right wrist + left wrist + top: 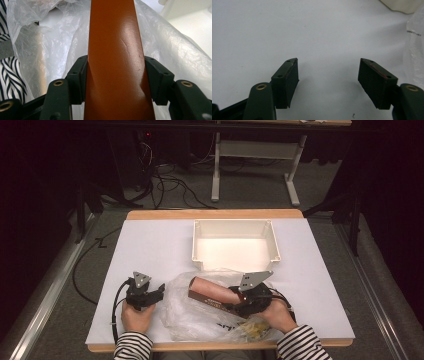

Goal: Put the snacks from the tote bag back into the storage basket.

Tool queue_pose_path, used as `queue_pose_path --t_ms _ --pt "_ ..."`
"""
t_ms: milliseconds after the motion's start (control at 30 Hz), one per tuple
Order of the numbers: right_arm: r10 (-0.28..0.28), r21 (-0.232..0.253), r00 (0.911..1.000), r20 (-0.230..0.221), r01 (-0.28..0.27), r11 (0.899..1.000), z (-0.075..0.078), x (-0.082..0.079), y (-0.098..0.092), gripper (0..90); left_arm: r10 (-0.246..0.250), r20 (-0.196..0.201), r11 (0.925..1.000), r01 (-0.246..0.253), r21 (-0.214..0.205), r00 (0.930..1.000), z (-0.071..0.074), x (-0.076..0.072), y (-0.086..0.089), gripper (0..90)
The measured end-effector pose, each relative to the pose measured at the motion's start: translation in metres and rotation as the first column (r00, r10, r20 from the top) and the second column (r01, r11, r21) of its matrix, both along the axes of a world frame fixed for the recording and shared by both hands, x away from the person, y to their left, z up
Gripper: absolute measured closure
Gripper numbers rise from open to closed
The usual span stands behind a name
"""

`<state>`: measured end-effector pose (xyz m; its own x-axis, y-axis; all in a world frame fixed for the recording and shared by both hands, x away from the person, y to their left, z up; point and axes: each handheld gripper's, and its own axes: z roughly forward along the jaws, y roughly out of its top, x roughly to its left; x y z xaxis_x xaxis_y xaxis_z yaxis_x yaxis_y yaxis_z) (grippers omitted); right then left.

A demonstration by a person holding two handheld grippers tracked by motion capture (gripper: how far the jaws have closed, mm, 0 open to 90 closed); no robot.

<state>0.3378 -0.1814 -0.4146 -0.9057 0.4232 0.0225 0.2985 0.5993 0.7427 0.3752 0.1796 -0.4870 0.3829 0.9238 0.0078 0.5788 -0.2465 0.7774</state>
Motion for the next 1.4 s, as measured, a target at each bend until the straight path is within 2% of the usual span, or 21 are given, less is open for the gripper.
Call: queue_pose_path --t_ms 367,567,733,900,1400 --pt "-0.014 0.008 0.9999 0.002 0.014 1.000 0.011 0.001 -0.002 42.8 -0.004 -0.007 1.0000 0.004 -0.003 1.0000 0.000 0.001 0.000 33.4" --pt "-0.037 0.039 0.9993 -0.001 0.037 0.999 0.020 0.005 -0.008 42.8 -0.012 -0.006 0.9999 0.012 0.000 0.9999 0.000 0.000 0.000 33.5" --pt "-0.046 0.043 0.9990 -0.005 0.046 0.998 0.025 0.007 -0.009 42.8 -0.014 0.001 0.9999 0.014 -0.004 0.9999 0.000 0.000 0.000 34.0" --pt "-0.079 0.068 0.9967 -0.020 0.080 0.994 0.032 0.011 -0.014 42.8 -0.006 0.017 0.9996 0.007 -0.027 0.9998 0.000 -0.002 0.002 34.2" --pt "-0.126 0.070 0.9916 -0.030 0.127 0.989 0.041 0.022 -0.023 42.7 -0.007 0.031 0.9984 0.009 -0.057 0.9995 0.001 -0.003 0.005 33.9"
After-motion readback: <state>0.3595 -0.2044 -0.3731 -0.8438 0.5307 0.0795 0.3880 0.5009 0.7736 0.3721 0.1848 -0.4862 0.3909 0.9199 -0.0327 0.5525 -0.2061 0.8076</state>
